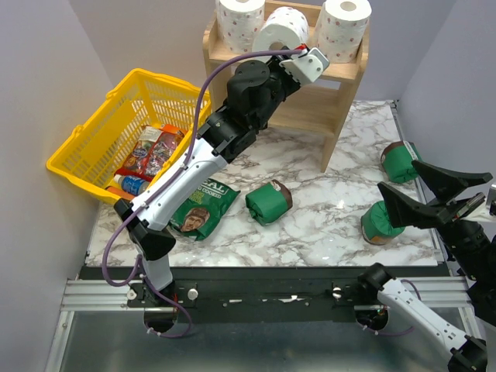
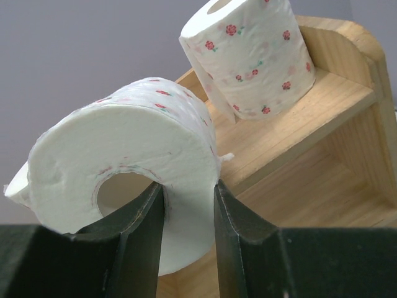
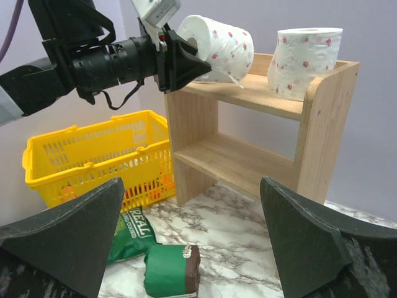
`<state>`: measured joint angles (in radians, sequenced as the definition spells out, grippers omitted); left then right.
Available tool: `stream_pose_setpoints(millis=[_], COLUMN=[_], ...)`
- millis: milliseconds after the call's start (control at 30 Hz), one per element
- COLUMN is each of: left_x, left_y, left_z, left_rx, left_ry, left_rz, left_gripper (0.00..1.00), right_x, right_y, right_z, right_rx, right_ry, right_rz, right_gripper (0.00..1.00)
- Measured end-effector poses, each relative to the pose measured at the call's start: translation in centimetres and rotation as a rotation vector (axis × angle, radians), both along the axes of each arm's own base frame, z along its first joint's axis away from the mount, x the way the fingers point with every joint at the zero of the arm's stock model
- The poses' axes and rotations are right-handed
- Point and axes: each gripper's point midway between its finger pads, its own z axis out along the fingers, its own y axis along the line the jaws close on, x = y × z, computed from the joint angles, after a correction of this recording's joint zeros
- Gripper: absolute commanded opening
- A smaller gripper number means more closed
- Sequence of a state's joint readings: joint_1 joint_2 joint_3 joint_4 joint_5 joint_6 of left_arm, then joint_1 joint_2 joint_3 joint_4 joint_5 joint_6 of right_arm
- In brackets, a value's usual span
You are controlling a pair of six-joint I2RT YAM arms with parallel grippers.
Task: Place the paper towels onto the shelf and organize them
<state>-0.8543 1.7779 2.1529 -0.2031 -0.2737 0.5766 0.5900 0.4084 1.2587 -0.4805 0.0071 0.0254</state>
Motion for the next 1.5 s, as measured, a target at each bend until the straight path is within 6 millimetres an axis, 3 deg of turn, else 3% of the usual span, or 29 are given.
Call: stream_pose_setpoints(millis=[233, 700, 1000, 1233, 1500], left_x=[1.2, 1.8, 2.9, 3.0, 3.8], left_y=[0.1, -0.3, -1.1, -1.0, -0.7], left_z=[-0.6, -0.2, -1.7, -1.0, 0.5], left_rx=[0.016, 0.019, 0.042, 0.041, 0.039], left_ry=[0.0, -0.029, -0.017, -0.048, -0.115], left_rz=[0.004, 0.005, 0.011, 0.02, 0.067], left_gripper=[0.33, 0.42, 0.5, 0.59, 0.6], right_x=[0.3, 0.6, 0.6, 0.5, 0.5], right_y=[0.2, 0.4, 0.3, 0.2, 0.2], right_z=[-0.1, -0.2, -0.2, -0.1, -0.1], right_rx=[-0.007, -0.011, -0.029, -0.034, -0.039], right_ry=[0.008, 0.015, 0.0, -0.006, -0.012], right_rz=[0.0, 0.0, -0.009, -0.012, -0.015], right_gripper=[0.99, 0.99, 0.99, 0.99, 0.99])
